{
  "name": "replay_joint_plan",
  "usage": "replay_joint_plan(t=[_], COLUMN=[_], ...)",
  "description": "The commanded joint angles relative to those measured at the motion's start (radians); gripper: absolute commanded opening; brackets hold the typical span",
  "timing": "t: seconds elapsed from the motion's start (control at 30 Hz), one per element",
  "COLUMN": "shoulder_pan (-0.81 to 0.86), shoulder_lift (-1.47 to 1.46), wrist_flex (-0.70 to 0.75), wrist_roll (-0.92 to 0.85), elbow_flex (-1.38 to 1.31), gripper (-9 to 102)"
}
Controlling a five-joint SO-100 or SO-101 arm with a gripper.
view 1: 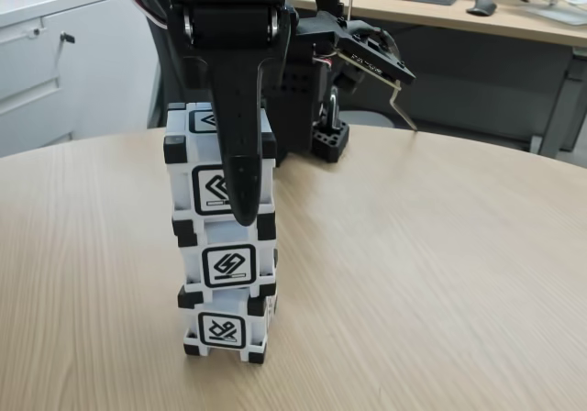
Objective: Stack cubes from left to right.
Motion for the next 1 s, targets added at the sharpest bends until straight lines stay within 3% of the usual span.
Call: replay_joint_plan(t=[0.0,0.97], shoulder_pan=[0.003,-0.018], shoulder_lift=[0.017,0.017], wrist_flex=[0.011,0.052], wrist_roll=[0.006,0.051], elbow_flex=[-0.077,-0.178], gripper=[53,53])
